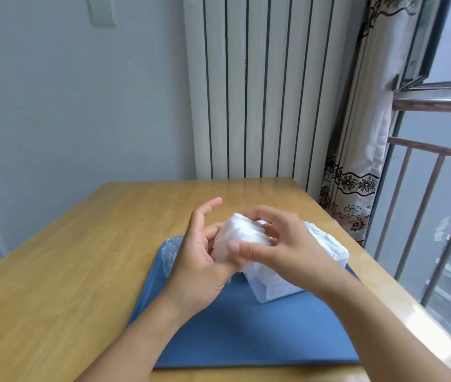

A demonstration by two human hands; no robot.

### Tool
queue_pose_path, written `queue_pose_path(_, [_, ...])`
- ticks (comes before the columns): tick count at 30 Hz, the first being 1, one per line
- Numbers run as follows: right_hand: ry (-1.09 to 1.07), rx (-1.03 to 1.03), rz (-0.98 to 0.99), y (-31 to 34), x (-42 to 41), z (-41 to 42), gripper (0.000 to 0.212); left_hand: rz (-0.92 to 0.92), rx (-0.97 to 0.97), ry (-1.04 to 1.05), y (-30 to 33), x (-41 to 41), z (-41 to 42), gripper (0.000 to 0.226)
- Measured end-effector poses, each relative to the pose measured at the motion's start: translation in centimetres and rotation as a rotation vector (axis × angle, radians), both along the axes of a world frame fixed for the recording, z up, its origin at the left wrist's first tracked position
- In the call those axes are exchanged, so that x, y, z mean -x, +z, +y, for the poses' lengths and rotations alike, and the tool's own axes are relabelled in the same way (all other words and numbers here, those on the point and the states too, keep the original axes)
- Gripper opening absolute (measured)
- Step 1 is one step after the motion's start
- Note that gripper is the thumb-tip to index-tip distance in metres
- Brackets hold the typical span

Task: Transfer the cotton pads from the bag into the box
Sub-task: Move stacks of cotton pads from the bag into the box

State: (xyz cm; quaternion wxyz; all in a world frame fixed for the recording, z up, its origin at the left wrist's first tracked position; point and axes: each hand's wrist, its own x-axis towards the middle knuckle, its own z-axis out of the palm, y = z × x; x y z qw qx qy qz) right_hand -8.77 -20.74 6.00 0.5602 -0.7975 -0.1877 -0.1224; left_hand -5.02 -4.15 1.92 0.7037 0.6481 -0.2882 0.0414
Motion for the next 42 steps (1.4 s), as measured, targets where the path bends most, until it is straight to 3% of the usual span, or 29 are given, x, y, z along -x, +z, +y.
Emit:
queue_pose_path(3, [0.036, 0.082, 0.036, 0.4, -0.2, -1.5, 0.022, 0.05, 0.018, 0.03, 0.1, 0.0, -0.1, 0.094])
queue_pose_path(6, [-0.083, -0.042, 0.104, 0.5, -0.7, -2.5, 0.023, 0.04, 0.019, 0.044, 0.2, 0.4, -0.5, 0.085])
queue_pose_path(10, [-0.295, -0.251, 0.361, 1.1, -0.9, -4.0, 0.029, -0.367, -0.354, 0.328, -0.5, 0.0, -0.1, 0.065])
queue_pose_path(13, [-0.379, 0.027, 0.449, 0.6, -0.7, -3.4, 0.035, -0.428, -0.524, 0.31, -0.7, 0.3, -0.1, 0.055])
queue_pose_path(16, [-0.551, 0.413, 0.274, -0.2, -1.0, -2.2, 0.056, -0.398, -0.631, 0.235, -1.1, 0.3, -0.2, 0.047])
queue_pose_path(19, [-0.575, 0.568, 0.183, -0.9, -1.0, -1.7, 0.064, -0.431, -0.759, 0.147, -1.4, 0.0, -0.3, 0.033])
queue_pose_path(28, [-0.642, 0.889, 0.252, -1.2, -1.3, -0.5, 0.056, -0.493, -0.847, 0.094, -1.5, -0.2, -0.4, 0.025])
queue_pose_path(31, [-0.515, 0.813, 0.244, -1.3, -1.6, -1.6, 0.062, -0.504, -0.851, 0.098, -1.4, -0.2, -0.3, 0.026])
queue_pose_path(34, [-0.28, 0.563, 0.348, -0.9, -1.2, -3.7, 0.064, -0.503, -0.856, 0.108, -1.3, -0.2, -0.4, 0.027])
queue_pose_path(37, [-0.239, 0.541, 0.358, -0.1, -0.5, -4.4, 0.051, -0.514, -0.871, 0.114, -1.3, 0.0, -0.5, 0.026])
queue_pose_path(42, [-0.403, 0.534, -0.113, 0.2, -0.5, -3.9, 0.018, -0.505, -0.903, 0.126, -1.2, 0.0, -0.3, 0.027])
